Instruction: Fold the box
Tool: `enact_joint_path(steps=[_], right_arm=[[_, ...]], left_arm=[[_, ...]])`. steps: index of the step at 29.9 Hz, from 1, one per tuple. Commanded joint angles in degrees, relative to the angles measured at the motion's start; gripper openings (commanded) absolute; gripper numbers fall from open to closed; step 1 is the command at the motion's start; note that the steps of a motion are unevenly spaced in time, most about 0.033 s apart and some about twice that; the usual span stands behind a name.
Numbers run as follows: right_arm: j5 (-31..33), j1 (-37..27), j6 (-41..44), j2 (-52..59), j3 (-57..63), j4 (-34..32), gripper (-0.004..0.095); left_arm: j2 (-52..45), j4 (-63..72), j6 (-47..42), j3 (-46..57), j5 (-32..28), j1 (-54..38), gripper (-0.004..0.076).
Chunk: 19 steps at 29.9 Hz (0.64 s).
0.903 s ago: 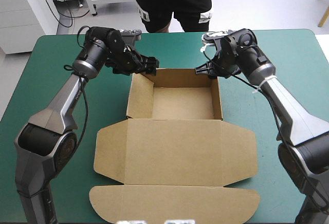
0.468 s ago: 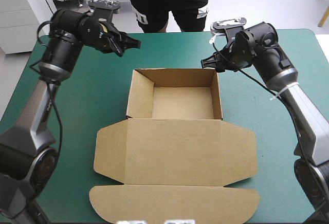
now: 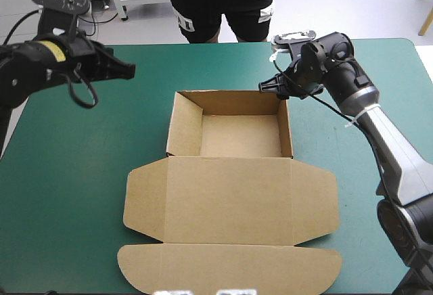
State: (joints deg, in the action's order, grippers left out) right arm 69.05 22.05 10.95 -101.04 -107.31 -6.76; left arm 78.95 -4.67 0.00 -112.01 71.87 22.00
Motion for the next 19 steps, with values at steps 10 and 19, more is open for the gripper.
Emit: enact_joint_path(steps=[10, 19], right_arm=[[-2.0, -0.1, 0.2, -4.8, -1.9, 1.1, 0.0493], [-2.0, -1.0, 0.2, -6.0, 3.0, 1.5, 0.0493]], left_arm=[[-24.6, 0.0, 0.0, 38.9, -5.2, 0.2, -0.0008], [-38.7, 1.5, -0.4, 59.0, -7.7, 0.2, -0.0008]])
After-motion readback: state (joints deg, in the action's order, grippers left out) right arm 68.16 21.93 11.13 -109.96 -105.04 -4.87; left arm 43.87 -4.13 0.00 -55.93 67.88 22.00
